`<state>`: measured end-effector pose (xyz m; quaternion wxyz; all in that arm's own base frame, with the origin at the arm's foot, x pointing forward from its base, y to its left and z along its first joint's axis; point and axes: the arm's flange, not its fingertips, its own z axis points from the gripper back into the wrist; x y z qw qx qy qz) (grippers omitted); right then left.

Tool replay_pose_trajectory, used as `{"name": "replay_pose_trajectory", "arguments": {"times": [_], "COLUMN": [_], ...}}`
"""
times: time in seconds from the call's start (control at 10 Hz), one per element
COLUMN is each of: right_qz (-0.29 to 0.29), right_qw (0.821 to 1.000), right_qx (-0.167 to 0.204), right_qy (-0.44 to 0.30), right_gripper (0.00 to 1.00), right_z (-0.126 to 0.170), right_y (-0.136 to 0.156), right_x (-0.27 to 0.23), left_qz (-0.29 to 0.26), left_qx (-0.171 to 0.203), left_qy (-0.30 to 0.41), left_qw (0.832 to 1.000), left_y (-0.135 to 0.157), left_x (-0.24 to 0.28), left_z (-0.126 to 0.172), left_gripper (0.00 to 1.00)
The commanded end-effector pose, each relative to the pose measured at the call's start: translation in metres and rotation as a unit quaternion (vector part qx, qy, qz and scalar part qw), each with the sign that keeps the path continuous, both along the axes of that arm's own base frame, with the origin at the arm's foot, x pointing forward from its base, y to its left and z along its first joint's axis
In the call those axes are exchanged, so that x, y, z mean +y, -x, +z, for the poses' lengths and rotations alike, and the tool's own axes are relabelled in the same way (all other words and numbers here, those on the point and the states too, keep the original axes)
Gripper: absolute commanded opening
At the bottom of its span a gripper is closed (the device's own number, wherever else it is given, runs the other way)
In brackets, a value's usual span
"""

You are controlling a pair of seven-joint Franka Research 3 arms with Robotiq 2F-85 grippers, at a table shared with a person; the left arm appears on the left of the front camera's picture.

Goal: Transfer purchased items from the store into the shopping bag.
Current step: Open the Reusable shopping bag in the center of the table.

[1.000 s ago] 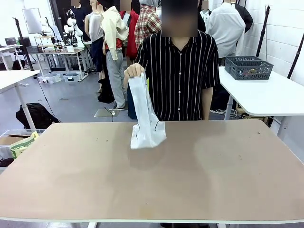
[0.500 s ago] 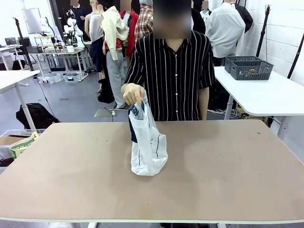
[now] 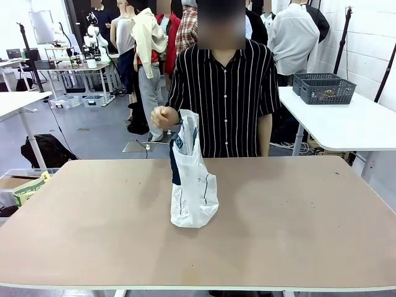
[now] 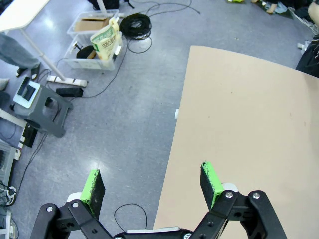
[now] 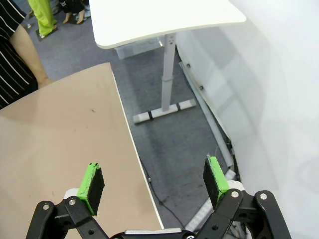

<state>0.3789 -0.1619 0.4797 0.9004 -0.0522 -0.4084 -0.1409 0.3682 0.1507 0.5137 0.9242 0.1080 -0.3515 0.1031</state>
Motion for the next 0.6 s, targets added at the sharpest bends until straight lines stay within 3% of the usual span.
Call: {"name": "replay_pose_trajectory", "arguments": {"times": [0.0, 0.5], "right_qz": [0.006, 0.006], "right_qw": [1.0, 1.0], "right_qx": [0.005, 0.005], "right_qy": [0.006, 0.006], "right_gripper": [1.0, 1.0], "right_z": [-0.0018, -0.0018], "right_y": [-0.0001, -0.0001], "right_x": [-0.0003, -0.0003], "left_qz": [-0.002, -0.002], "left_qx": [0.003, 0.003], "left_qy": [-0.012, -0.012], "left_qw": [1.0, 1.0], "left_y": [0.0007, 0.0007], "left_x": [0.0009, 0.0009], "left_z": [0.0006, 0.0006], "left_gripper": [1.0, 1.0]}}
